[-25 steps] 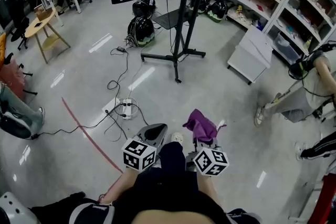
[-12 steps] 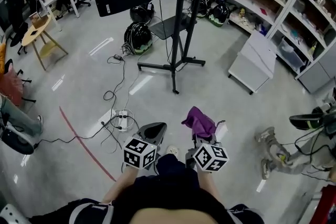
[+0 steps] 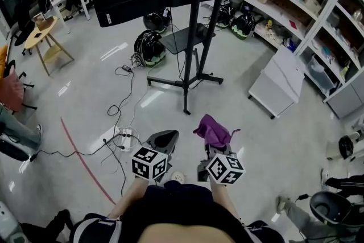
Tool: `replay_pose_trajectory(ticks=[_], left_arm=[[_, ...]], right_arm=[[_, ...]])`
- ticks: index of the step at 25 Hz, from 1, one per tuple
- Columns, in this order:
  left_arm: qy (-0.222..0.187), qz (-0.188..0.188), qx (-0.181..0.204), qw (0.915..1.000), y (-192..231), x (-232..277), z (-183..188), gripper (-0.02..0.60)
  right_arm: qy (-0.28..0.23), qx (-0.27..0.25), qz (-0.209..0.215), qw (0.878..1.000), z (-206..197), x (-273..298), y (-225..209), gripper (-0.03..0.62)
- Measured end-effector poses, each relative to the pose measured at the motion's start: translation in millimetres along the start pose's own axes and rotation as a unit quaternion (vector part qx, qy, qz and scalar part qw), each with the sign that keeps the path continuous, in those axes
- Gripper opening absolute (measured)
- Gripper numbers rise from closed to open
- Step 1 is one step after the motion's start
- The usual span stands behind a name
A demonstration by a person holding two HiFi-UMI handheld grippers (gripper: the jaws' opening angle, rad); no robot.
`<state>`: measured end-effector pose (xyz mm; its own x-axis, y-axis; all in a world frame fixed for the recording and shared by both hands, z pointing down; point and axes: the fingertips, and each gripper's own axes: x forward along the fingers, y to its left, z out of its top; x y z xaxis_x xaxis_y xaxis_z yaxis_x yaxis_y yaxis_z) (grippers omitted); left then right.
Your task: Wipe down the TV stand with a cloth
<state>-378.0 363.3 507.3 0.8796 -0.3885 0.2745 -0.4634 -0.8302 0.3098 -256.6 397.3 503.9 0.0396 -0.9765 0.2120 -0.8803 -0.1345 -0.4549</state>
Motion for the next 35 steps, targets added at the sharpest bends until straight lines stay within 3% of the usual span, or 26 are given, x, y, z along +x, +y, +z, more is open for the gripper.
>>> replay_pose_trajectory(ticks=[12, 21, 35], left_arm=[[0.020, 0.005, 0.000, 0.9998, -4.8, 36.8, 0.6, 0.006], [0.018, -0.003, -0.002, 0.9998, 9.2, 63.6, 21.3, 0.006], [0.001, -0.012, -0.002, 0.9999, 83.8, 134.8, 68.9, 0.006]], right_arm=[[0.015, 0.034, -0.011, 0.999, 3.2, 10.8, -36.0, 0.064], [0.006, 0.037, -0.014, 0.999, 20.5, 36.4, -44.7, 0.064], [0.007, 0.010, -0.025, 1.000, 50.5, 137.5, -54.9, 0.064]])
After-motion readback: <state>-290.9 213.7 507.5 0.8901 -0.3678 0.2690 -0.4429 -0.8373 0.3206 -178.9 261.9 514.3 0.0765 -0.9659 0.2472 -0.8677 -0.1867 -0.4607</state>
